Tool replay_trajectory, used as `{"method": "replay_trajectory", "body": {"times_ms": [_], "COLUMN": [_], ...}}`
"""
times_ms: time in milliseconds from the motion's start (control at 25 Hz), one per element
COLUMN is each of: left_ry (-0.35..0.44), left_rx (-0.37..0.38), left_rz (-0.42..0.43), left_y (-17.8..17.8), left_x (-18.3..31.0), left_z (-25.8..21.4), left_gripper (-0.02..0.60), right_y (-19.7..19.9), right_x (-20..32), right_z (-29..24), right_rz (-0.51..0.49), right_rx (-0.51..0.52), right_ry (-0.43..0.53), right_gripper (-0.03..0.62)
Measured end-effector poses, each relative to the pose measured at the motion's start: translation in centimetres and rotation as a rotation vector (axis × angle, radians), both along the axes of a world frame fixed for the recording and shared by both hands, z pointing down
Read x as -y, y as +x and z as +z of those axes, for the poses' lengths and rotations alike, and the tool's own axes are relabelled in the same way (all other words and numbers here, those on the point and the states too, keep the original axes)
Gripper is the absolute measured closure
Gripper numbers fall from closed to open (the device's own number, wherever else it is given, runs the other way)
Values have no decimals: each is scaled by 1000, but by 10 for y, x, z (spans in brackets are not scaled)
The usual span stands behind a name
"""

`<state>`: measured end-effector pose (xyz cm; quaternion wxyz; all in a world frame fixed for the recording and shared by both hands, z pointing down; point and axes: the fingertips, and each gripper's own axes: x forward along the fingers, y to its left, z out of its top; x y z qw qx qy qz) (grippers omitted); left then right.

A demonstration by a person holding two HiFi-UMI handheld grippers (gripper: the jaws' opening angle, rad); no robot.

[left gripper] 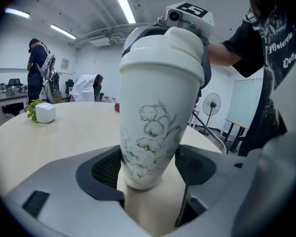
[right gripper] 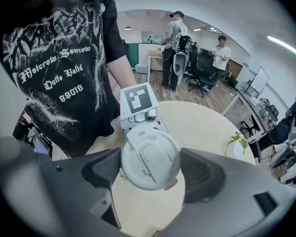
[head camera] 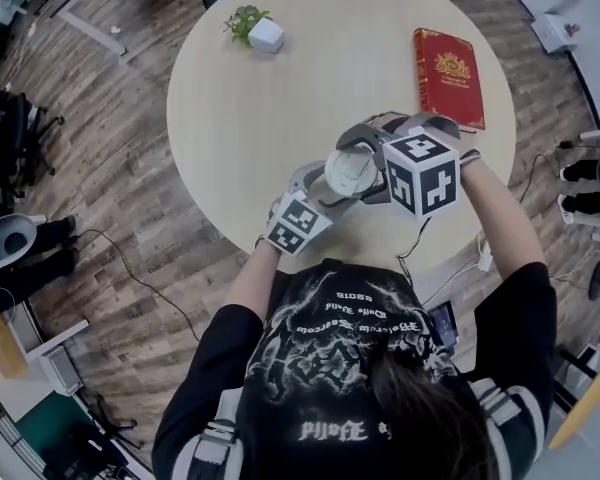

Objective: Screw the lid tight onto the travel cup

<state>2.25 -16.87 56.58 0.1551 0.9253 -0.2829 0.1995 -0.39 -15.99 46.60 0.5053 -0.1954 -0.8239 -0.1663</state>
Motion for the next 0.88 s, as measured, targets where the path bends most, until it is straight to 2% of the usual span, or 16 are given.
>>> {"method": "replay_trajectory", "body": {"times_ms": [120,360,760,880], "left_ry": [2,-5,-8,-4], "left_rx": [0,-3,9,10], "left_rz": [5,-13,-41,-49], "left_y": [-1,0,0,-1], "left_x": [0,0,-1,-2], "left_z": [1,2,4,5], "left_gripper": [216,216,215,215], "right_y": [-1,-4,-2,-2], "right_x": [0,4,8,8], "right_z": [-1,-4,-9,-9], "right_rz": [77,326,747,842], "right_rx": [49,177,371,432], "right_ry": [1,-35,12,32], "right_gripper": [210,210,210,210]}}
